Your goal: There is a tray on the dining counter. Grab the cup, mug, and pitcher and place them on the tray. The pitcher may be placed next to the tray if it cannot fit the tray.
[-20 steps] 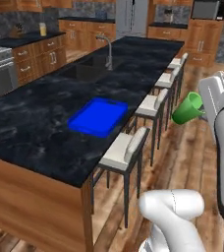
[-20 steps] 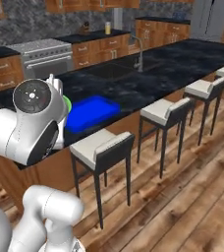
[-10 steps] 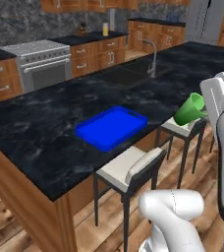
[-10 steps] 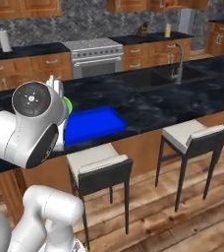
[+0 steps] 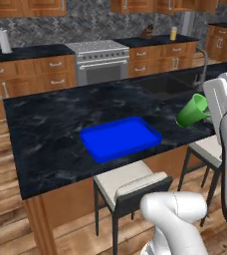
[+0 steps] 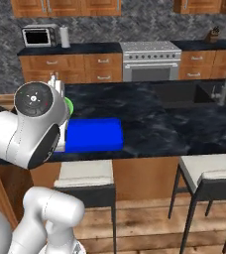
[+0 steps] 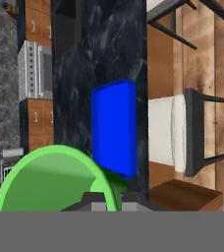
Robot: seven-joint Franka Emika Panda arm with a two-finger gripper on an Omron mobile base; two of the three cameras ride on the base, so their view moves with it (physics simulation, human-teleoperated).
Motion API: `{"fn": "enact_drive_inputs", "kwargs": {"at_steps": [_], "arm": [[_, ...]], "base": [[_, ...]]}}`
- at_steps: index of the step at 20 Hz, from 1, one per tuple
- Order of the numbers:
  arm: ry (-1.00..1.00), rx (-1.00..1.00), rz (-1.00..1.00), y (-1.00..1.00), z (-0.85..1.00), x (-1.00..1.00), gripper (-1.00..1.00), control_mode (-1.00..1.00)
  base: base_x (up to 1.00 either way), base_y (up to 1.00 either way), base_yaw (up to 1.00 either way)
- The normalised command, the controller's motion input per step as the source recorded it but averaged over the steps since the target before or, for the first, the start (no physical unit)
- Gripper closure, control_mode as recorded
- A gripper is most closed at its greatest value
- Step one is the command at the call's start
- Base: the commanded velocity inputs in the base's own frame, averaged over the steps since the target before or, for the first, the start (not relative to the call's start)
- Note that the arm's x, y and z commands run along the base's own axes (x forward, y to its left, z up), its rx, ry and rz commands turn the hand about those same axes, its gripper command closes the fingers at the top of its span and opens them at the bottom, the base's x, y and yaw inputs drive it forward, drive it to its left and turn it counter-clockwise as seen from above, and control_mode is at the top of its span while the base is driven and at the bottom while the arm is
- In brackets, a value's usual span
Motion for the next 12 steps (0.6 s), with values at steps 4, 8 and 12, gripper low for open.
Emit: {"fn": "enact_drive_inputs", "kwargs": {"at_steps": [4, 8, 12], "arm": [[0.0, 0.0, 0.0, 0.0, 0.0, 0.0, 1.0, 1.0], [0.0, 0.0, 0.0, 0.0, 0.0, 0.0, 1.0, 1.0], [0.0, 0.0, 0.0, 0.0, 0.0, 0.0, 1.0, 1.0]], "base": [[0.17, -0.61, 0.51], [0.16, -0.4, 0.39], [0.26, -0.01, 0.17]]}}
